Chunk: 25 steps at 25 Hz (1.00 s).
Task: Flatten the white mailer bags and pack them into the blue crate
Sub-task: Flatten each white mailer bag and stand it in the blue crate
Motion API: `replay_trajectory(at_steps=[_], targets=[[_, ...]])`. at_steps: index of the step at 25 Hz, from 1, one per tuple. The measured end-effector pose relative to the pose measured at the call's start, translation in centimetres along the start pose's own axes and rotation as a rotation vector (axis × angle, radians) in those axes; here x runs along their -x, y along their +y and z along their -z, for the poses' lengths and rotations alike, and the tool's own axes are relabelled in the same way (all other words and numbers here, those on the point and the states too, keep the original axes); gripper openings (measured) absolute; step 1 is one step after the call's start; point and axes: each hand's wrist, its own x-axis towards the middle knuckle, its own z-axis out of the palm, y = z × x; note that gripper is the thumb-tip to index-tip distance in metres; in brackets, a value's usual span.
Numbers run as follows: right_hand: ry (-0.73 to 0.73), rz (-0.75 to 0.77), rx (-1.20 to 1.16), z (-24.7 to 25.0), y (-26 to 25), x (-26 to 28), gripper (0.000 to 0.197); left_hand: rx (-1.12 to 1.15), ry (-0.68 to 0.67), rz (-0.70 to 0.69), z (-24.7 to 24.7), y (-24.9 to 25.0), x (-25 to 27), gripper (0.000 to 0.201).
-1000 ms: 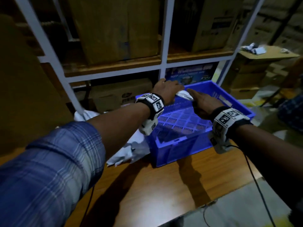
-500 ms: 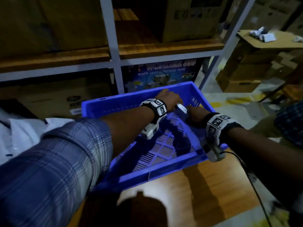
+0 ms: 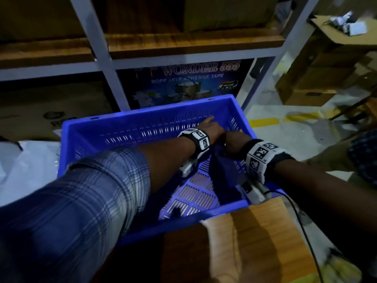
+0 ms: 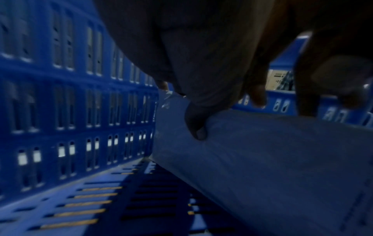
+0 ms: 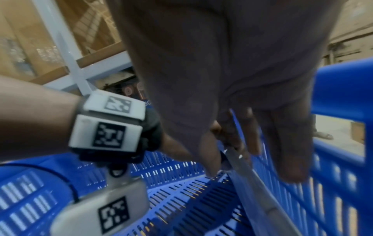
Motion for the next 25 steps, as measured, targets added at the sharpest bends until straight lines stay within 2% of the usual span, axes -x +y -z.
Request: replay_trajectory(at_steps=[4,6,10,12,13,15,17,19,25], targets=[[-0.080,-0.002,0.037,0.1,0.2,-0.2,0.039,0.027,-0.002,-0.004,-1.0,0.6,-1.3,0.029],[-0.141,0.005,0.041,0.0,0.4,-0.1,0.038,0.053,0.063,-0.041,-1.2,0.7,-1.4,0.030],[-0.145,0.027,0.047,0.1,0.4,0.3,0.042,0.148,0.216,-0.072,-1.3,0.0,0.0,0.037],[-0.141,0.030,0.065,-0.1,0.5,-0.1,0.048,0.189,0.314,-0.038,-1.1,-0.4,0.8,0.048],[-0.140,0.035,0.076,-0.2,0.6,-0.3,0.050,0.199,0.323,0.002,-1.0,-0.5,1.1,0.052],[-0.146,0.042,0.089,-0.5,0.8,-0.7,0.053,0.225,0.247,0.064,-0.8,-0.5,1.3,0.050],[-0.138,0.035,0.080,-0.6,1.0,-0.7,0.055,0.270,0.139,0.049,-1.1,-0.3,1.2,0.046],[-0.114,0.055,0.080,-0.7,1.0,-0.7,0.047,0.294,0.069,0.041,-1.5,0.2,1.2,0.051],[-0.132,0.026,0.069,-0.3,1.1,0.7,0.043,0.240,0.068,0.063,-0.6,1.3,1.7,0.040]])
